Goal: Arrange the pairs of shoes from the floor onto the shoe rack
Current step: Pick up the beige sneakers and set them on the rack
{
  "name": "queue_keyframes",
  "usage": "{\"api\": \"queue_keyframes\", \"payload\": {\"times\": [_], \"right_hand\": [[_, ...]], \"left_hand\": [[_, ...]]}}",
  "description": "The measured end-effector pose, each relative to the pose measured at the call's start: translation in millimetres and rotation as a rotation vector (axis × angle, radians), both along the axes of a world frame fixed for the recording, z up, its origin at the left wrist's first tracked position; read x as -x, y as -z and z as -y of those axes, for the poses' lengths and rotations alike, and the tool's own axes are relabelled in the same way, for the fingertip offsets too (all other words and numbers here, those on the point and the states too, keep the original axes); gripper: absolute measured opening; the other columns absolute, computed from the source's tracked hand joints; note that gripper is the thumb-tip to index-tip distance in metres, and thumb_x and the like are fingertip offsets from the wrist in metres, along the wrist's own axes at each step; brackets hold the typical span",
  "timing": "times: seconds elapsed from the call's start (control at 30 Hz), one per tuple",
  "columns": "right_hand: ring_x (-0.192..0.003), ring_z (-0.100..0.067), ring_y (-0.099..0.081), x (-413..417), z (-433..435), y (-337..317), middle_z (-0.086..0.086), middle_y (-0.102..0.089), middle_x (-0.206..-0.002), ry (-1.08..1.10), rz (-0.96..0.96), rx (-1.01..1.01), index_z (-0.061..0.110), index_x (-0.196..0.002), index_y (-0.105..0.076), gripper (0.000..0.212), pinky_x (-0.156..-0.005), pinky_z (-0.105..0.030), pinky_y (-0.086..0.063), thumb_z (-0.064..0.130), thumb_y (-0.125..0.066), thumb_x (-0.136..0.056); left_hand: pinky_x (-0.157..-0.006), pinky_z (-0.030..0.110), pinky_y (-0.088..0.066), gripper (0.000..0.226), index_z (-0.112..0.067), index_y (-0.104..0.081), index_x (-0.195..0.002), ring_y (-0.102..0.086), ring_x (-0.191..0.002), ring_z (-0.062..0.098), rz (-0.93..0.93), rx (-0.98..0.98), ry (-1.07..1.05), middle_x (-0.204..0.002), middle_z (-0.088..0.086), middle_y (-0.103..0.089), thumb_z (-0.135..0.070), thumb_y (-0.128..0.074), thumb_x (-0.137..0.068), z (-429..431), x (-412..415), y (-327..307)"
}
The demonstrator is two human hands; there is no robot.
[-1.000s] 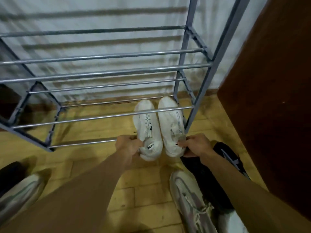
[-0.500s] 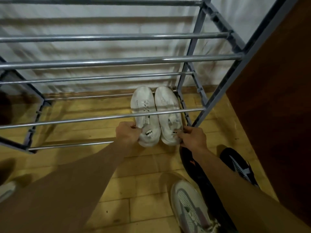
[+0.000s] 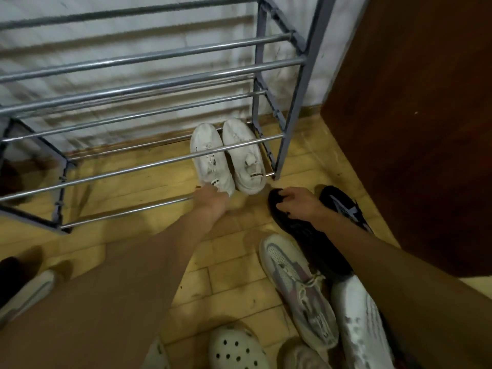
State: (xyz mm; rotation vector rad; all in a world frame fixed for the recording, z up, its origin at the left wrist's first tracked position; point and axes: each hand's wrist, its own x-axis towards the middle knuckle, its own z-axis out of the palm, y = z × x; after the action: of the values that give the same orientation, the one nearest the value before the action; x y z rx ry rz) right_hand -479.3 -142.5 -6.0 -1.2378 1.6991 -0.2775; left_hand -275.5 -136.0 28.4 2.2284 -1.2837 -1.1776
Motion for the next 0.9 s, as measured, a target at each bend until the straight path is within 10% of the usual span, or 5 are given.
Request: {"api": "queue_keyframes", "payload": {"times": [0.43,0.9], "right_hand": [[-0.083,-0.025,-0.069,87.6,-164.2,-22.2,-0.018,-0.067,-0.103,-0.061,-0.130,-0.086,0.001,-0.122,-0.061,0.048,-0.078,-0.036,-0.060,0.037,-0.064,-0.089],[-0.126,-0.039,-0.045,39.1,-222.4,32.9,-0.023,-0.039,-0.142,-0.242,-0.485,-0.195,-0.002,-0.140,-0.029,0.075,-0.098,-0.044,-0.043,0.032,-0.068,-0.085]], "left_hand": [[-0.101,0.025,-0.035,0.035,-0.014,-0.061,-0.123,-0.043,-0.125,0.024,0.155,-0.036,0.782,-0.134,0.011,-0.048,-0.019,-0.051,-0.090,-156.1,69.5,-36.2],[-0.097,0.025,-0.040,0.043,-0.022,-0.054,-0.132,-0.049,-0.124,0.014,0.073,-0.156,0.726,-0.139,-0.001,-0.051,-0.026,-0.053,-0.089,-216.4,40.8,-33.6]]}}
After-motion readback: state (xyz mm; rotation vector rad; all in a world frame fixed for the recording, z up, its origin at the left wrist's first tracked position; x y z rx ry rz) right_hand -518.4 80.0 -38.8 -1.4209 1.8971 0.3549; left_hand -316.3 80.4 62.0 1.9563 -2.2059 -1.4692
